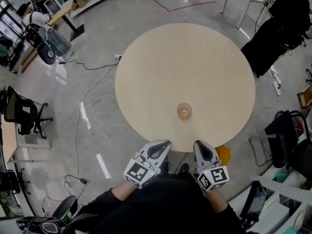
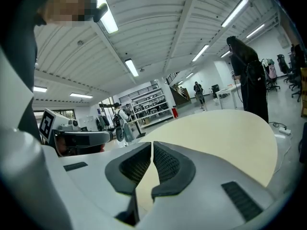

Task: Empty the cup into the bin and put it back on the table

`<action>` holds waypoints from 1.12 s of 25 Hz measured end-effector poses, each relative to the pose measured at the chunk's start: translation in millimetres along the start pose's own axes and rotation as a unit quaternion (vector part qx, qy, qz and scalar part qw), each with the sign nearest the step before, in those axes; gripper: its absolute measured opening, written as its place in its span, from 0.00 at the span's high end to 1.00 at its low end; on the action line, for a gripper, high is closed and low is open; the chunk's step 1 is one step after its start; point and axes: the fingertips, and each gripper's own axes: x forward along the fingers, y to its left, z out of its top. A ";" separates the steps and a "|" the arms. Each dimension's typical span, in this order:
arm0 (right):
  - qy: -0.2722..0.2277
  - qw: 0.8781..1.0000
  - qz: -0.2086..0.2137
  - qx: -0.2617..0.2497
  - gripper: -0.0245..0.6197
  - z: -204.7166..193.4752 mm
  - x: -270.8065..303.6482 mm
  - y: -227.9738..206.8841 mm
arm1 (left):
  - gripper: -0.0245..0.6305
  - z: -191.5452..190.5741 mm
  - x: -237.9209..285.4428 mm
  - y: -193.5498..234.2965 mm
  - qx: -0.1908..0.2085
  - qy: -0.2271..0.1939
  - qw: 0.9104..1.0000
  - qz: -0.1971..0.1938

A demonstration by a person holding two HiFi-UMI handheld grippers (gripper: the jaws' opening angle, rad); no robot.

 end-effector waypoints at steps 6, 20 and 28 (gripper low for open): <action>0.031 0.998 -0.046 -0.005 0.93 -11.7 41.2 -10.2 | 0.92 -10.3 20.5 50.7 0.005 0.029 0.999 -0.038; 0.132 0.986 -0.010 -0.100 0.77 -42.7 90.2 -67.8 | 0.91 -49.7 90.5 97.7 0.029 0.093 0.993 -0.064; 0.182 0.974 0.045 -0.125 0.69 -65.8 116.2 -104.9 | 0.74 -84.1 132.3 111.8 0.041 0.157 0.984 -0.078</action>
